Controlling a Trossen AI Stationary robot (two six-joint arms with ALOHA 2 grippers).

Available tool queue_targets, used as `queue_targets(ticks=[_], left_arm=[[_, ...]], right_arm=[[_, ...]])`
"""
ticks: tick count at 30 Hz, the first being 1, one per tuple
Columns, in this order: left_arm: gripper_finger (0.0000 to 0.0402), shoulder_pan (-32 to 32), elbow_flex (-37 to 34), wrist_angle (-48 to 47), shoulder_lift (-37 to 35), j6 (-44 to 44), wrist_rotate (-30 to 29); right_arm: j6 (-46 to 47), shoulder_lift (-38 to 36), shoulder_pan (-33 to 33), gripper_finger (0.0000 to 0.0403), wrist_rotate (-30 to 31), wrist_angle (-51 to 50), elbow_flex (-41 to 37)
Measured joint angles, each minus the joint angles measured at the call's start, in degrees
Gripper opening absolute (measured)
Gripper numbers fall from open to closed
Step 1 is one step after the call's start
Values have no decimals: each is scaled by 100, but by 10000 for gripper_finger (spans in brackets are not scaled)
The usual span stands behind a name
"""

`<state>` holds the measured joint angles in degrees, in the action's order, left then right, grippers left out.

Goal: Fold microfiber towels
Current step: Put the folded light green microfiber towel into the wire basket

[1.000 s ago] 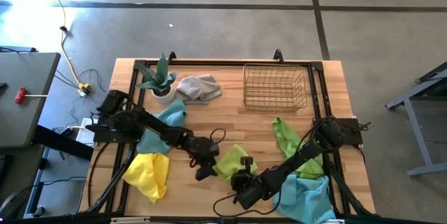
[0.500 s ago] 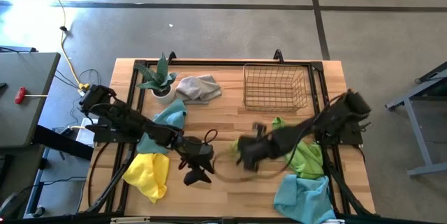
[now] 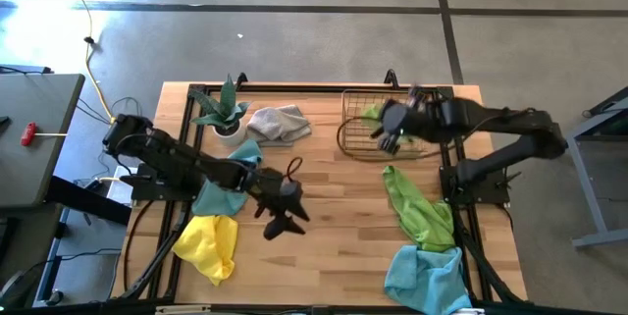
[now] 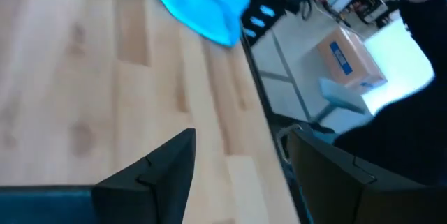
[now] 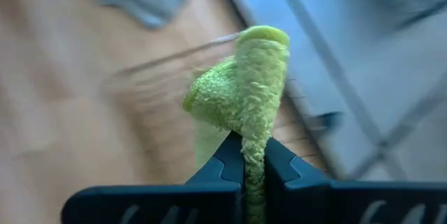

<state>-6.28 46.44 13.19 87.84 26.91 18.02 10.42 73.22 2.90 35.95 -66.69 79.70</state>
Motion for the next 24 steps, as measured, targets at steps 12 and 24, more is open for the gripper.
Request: queue_targets(ticks=[12, 24], left_arm=[[218, 898, 0, -465, 2, -223, -1], [218, 1044, 0, -779, 4, -707, 2]], right_arm=[[-1048, 746, 1817, 0, -203, -168, 0], [-1968, 1638, 2201, 0, -956, 154, 0]])
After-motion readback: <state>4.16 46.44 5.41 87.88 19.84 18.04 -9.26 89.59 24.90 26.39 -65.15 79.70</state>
